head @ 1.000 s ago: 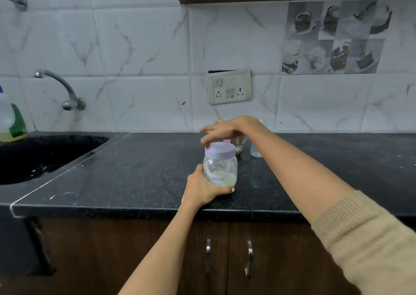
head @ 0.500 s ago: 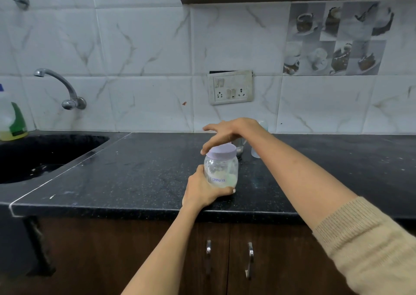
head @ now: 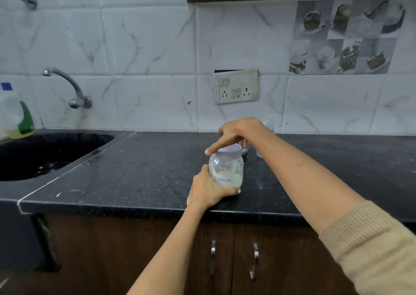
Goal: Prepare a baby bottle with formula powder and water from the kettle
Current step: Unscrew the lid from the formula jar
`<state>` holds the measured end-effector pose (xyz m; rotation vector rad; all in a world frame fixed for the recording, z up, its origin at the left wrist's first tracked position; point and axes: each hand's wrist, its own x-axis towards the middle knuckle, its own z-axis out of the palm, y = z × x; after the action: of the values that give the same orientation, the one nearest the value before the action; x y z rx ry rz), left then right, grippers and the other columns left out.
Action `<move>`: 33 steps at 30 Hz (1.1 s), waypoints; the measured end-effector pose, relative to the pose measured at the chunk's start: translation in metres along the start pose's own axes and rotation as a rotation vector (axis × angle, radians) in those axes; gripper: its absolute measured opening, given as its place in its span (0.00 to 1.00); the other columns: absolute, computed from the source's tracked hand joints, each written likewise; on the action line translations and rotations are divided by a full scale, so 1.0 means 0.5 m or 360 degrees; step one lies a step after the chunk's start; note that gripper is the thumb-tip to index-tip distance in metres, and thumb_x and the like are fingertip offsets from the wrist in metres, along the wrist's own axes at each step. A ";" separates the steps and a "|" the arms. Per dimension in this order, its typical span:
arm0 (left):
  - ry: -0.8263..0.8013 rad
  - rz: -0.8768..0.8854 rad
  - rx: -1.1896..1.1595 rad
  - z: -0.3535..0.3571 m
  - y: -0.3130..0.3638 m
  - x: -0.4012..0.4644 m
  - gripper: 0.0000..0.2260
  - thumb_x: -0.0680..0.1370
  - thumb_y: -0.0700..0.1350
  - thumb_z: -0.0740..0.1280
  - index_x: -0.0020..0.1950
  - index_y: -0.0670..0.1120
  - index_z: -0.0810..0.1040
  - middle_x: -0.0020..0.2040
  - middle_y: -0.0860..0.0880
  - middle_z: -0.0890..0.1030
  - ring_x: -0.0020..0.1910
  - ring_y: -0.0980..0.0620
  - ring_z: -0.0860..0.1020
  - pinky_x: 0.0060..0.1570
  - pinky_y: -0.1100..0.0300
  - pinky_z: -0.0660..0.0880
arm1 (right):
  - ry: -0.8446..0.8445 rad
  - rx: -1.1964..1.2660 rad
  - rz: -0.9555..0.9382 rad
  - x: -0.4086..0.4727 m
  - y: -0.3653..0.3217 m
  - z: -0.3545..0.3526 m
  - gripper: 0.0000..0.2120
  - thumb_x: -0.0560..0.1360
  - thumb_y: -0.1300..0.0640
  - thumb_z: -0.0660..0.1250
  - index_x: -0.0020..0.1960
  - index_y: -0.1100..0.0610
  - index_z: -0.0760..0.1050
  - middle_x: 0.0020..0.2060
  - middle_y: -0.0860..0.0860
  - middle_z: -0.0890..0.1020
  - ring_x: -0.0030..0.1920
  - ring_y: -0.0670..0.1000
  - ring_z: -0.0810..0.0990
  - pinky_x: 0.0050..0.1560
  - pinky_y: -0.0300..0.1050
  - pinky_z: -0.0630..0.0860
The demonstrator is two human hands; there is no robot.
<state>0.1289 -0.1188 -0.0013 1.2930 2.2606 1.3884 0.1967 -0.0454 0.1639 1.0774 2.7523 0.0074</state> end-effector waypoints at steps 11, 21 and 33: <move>-0.0005 0.0046 0.0009 -0.002 -0.001 -0.001 0.39 0.56 0.61 0.77 0.62 0.50 0.67 0.53 0.54 0.74 0.53 0.52 0.75 0.51 0.54 0.76 | -0.0120 0.0132 -0.0177 0.005 0.020 0.006 0.47 0.63 0.34 0.72 0.75 0.41 0.53 0.75 0.48 0.59 0.73 0.55 0.64 0.70 0.55 0.66; -0.0002 0.0046 -0.0023 0.000 -0.006 0.004 0.40 0.55 0.61 0.78 0.62 0.51 0.67 0.54 0.55 0.75 0.53 0.53 0.76 0.50 0.57 0.75 | 0.0090 0.0246 -0.0241 0.016 0.031 0.005 0.29 0.63 0.47 0.74 0.62 0.51 0.74 0.58 0.48 0.76 0.53 0.53 0.79 0.49 0.46 0.80; 0.0000 -0.0007 0.0043 -0.022 -0.004 0.006 0.41 0.54 0.62 0.78 0.62 0.50 0.70 0.57 0.53 0.77 0.56 0.52 0.76 0.51 0.60 0.73 | 0.0129 0.1423 -0.0359 0.027 0.114 0.060 0.30 0.66 0.64 0.73 0.66 0.52 0.71 0.58 0.52 0.75 0.59 0.54 0.76 0.57 0.52 0.79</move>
<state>0.1198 -0.1238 0.0037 1.2952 2.2887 1.3608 0.2305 0.0041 0.1360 0.8921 2.9546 -1.3309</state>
